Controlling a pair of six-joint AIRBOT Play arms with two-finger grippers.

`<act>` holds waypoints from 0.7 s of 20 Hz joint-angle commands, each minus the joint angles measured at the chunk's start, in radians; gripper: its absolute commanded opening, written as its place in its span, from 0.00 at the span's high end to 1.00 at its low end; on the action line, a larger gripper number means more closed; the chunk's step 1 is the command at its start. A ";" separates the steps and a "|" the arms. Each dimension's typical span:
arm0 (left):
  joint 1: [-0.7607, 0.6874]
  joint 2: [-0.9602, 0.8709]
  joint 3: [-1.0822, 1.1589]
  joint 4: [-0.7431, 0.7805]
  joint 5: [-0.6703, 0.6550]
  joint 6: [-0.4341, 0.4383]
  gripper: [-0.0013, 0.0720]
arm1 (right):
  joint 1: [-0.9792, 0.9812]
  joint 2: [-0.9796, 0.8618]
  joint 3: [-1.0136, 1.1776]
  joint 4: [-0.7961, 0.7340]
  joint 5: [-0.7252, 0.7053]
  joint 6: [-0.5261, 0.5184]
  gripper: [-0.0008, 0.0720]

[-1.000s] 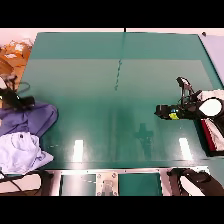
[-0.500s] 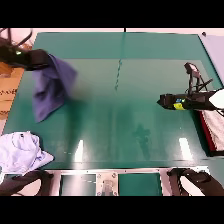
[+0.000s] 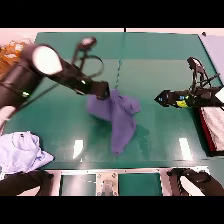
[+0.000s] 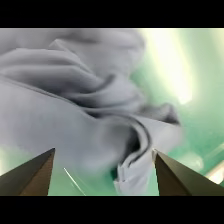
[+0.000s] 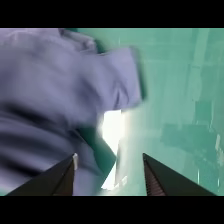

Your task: Fold the shirts.

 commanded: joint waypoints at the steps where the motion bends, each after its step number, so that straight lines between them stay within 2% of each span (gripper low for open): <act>1: -0.014 -0.047 -0.040 -0.016 -0.010 0.011 0.02 | -0.015 0.000 0.003 -0.005 0.042 0.000 0.30; 6: 0.212 -0.050 -0.032 -0.003 -0.095 0.035 0.02 | -0.051 -0.013 -0.064 -0.007 0.059 0.000 0.31; 8: 0.285 -0.054 -0.035 -0.002 -0.120 0.035 0.03 | -0.056 -0.070 -0.095 -0.007 0.015 0.000 0.31; 11: 0.289 -0.053 -0.107 -0.064 -0.150 0.035 0.03 | -0.055 -0.217 -0.082 0.035 -0.087 -0.055 0.31; 14: 0.208 -0.053 -0.268 -0.228 -0.072 0.071 0.02 | -0.055 -0.412 -0.044 0.110 -0.138 -0.140 0.31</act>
